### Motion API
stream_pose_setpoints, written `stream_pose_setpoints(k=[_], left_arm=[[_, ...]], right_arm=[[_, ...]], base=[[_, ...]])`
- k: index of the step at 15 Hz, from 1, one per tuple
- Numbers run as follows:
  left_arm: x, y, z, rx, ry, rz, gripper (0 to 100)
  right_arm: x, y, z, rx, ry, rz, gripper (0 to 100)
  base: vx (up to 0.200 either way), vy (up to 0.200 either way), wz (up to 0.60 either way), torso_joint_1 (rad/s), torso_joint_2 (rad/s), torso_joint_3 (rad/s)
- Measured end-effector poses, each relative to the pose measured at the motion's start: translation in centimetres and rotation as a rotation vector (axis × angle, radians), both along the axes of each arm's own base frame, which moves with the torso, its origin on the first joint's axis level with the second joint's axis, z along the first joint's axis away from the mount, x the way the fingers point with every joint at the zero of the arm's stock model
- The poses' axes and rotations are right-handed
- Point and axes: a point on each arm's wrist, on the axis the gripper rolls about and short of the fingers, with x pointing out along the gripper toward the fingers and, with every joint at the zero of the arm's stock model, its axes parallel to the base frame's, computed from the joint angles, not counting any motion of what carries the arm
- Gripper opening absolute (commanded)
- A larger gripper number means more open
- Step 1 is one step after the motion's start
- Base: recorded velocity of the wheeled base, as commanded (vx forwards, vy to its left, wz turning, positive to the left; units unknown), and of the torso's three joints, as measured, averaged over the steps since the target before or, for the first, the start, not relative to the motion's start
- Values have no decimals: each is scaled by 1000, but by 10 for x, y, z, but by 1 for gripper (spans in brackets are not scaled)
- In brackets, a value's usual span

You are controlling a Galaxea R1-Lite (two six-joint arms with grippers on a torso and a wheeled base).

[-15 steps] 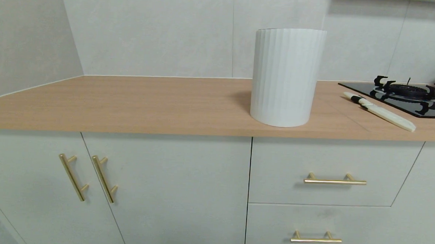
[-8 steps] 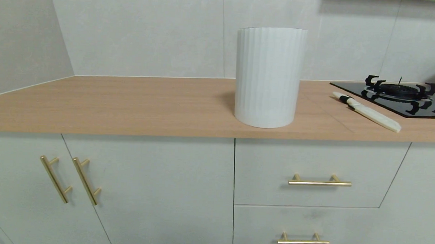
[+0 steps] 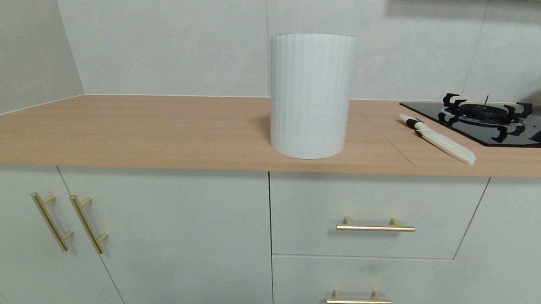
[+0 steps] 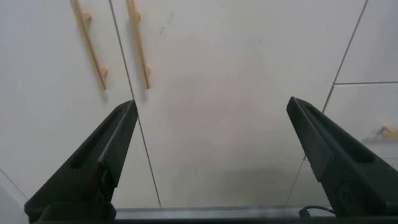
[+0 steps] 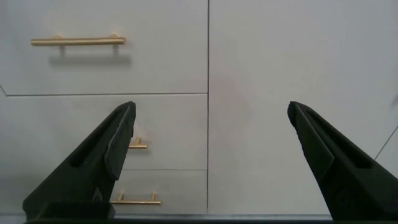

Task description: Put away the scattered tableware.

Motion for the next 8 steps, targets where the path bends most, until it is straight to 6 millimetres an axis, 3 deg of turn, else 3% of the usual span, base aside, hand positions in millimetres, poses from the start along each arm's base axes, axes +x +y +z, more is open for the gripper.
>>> stream_pose_setpoints(k=[4, 8], left_arm=[[0, 0, 0, 0, 0, 0, 100], [0, 0, 0, 0, 0, -1, 100]], right_arm=[[0, 0, 0, -1, 0, 1, 100], [0, 0, 0, -2, 0, 0, 100]], base=[[0, 0, 0, 0, 0, 0], [0, 0, 0, 50, -227, -229]])
